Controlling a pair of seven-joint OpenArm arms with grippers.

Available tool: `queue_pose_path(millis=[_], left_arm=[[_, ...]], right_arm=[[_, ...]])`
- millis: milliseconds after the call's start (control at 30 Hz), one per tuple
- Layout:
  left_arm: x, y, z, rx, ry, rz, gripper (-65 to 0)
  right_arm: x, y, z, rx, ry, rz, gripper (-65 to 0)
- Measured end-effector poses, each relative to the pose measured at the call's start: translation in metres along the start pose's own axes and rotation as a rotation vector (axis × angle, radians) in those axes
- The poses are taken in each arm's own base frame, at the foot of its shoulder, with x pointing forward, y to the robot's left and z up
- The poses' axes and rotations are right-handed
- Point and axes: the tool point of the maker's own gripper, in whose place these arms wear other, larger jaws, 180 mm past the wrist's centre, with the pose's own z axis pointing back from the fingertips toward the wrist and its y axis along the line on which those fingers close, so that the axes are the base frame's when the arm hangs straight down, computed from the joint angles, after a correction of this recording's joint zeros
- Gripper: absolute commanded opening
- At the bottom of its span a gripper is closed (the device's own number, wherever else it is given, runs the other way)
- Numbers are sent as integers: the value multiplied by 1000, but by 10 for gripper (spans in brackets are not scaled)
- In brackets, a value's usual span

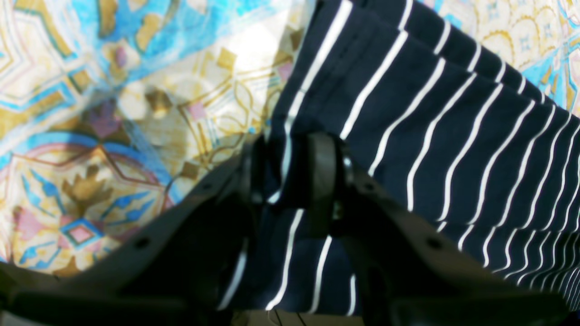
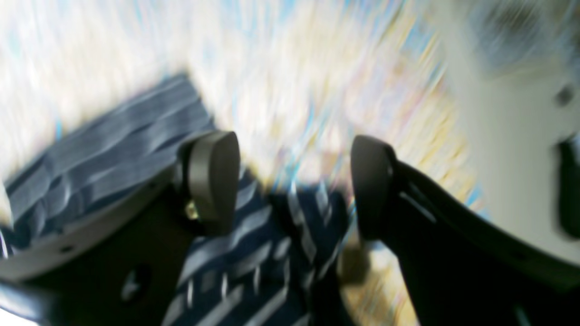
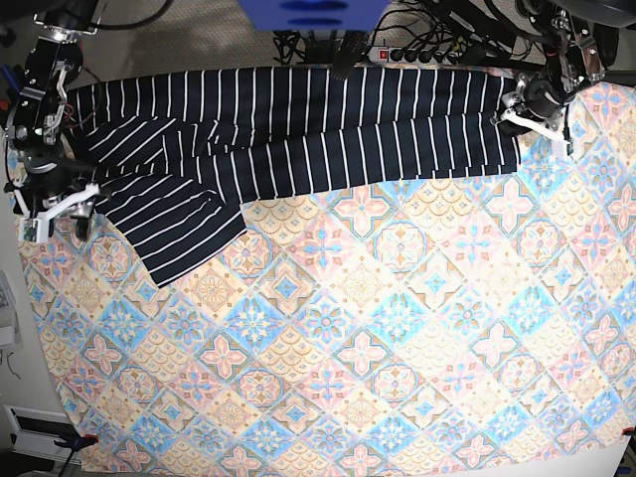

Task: Fold the T-shirt properly
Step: 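Grasp the folded sleeve area with the right gripper and tuck it inward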

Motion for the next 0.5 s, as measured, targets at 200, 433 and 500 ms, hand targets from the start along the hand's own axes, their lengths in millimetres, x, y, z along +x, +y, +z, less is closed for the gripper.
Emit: queue_pose_path(millis=[200,433,500], left_arm=[[-1,-1,0,-2,1,2,-484],[0,0,0,-1,1,-1,-487],[0,-1,0,-2,1,0,-487]], right_arm=[[4,31,-35,43,38,80,-275],[-37,87,-87,164,206,178,-275],[-44,84,-96,157,242,173,-274]])
